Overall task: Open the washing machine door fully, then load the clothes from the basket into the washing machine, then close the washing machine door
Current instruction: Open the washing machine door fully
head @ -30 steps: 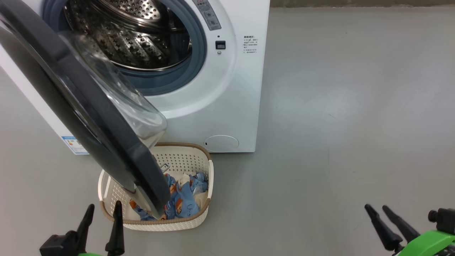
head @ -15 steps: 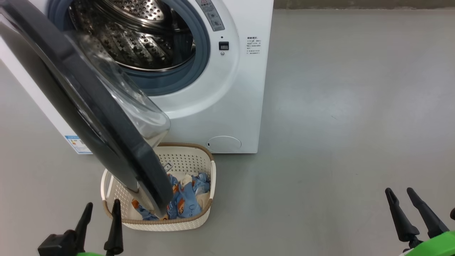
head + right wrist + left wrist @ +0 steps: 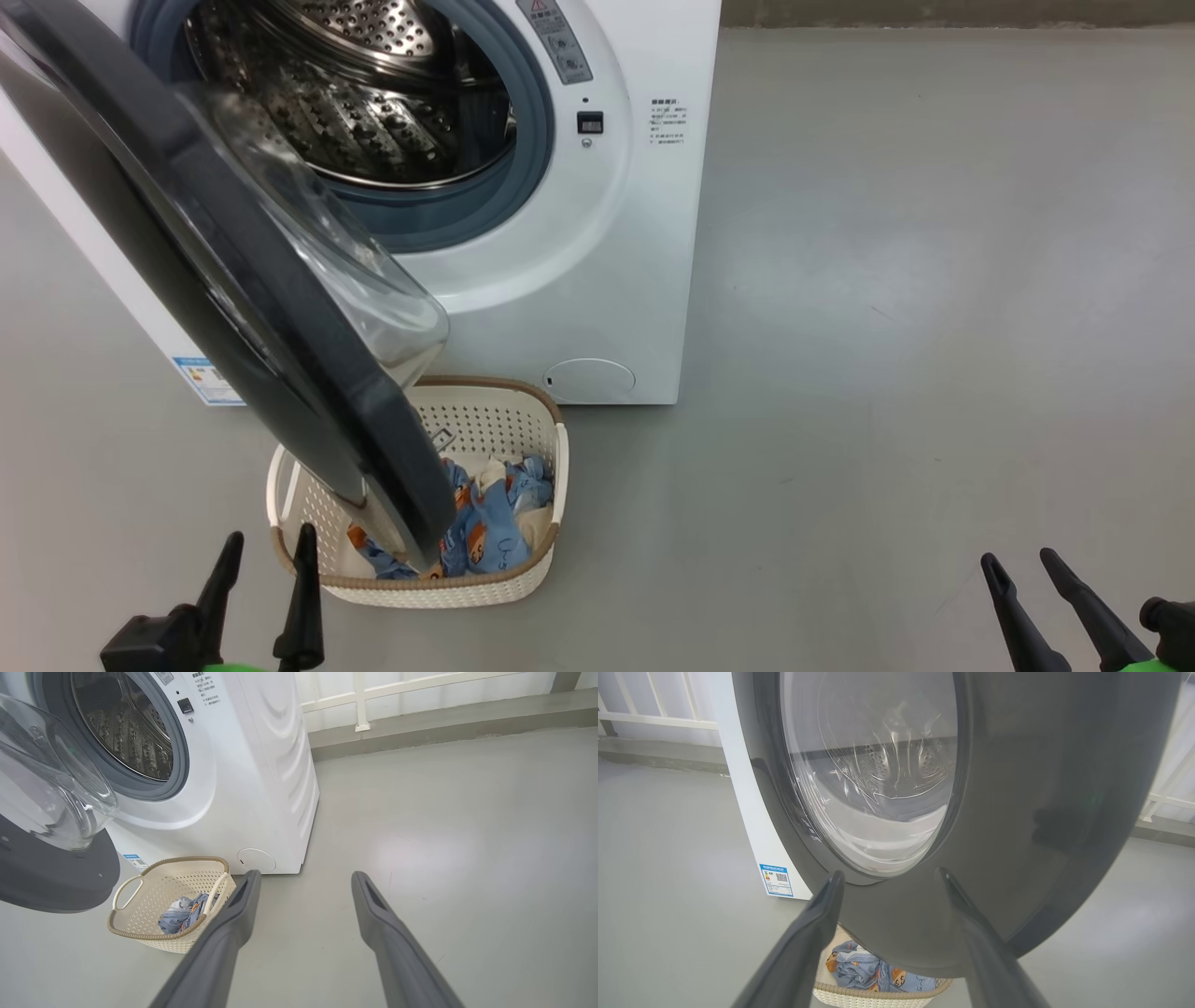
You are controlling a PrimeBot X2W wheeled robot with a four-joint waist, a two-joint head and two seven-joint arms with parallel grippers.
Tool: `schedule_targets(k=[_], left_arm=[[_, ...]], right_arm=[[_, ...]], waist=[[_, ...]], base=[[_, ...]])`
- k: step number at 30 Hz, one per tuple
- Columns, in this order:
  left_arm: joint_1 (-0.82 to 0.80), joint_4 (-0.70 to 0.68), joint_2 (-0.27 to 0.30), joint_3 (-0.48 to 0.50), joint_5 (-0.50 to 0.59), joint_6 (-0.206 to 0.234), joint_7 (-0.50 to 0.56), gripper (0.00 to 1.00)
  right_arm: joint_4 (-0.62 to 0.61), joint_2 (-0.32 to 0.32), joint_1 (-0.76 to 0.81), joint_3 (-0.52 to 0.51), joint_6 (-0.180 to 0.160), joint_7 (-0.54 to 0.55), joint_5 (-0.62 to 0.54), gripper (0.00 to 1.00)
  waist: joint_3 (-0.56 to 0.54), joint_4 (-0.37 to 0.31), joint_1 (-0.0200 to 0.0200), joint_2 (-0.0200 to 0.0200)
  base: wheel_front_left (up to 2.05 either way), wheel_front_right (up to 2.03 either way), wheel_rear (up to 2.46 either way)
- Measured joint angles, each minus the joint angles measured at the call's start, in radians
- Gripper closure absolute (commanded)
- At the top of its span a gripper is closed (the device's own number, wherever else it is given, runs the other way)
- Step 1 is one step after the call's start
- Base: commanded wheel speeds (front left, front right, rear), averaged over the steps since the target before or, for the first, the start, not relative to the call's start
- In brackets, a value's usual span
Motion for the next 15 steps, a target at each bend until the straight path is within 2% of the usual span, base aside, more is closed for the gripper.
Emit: schedule_targets(k=[5, 6, 7, 8, 15], left_arm=[[0.0, 0.0, 0.0, 0.002, 0.0, 0.0, 0.0, 0.0], [0.0, 0.0, 0.0, 0.005, 0.0, 0.0, 0.0, 0.13], [0.0, 0.0, 0.0, 0.01, 0.001, 0.0, 0.0, 0.73], [0.0, 0.0, 0.0, 0.016, 0.006, 0.0, 0.0, 1.0], [-0.034, -0.152, -0.026, 0.14, 0.047, 0.003, 0.0, 1.0]], right_arm=[[0.003, 0.001, 0.0, 0.004, 0.0, 0.0, -0.005, 0.0], [0.003, 0.001, 0.0, 0.005, 0.0, 0.0, -0.005, 0.0], [0.003, 0.001, 0.0, 0.007, 0.0, 0.0, -0.006, 0.0], [0.003, 0.001, 0.0, 0.008, 0.0, 0.0, -0.008, 0.0], [-0.001, -0.001, 0.0, 0.014, 0.0, 0.0, -0.013, 0.0]], waist=[[-0.004, 0.0, 0.0, 0.0], [-0.005, 0.001, 0.0, 0.0], [-0.006, 0.001, 0.0, 0.0], [-0.008, 0.002, 0.0, 0.0], [-0.017, 0.01, 0.0, 0.0]], base=[[0.0, 0.0, 0.0], [0.0, 0.0, 0.0], [0.0, 0.0, 0.0], [0.0, 0.0, 0.0], [0.0, 0.0, 0.0]])
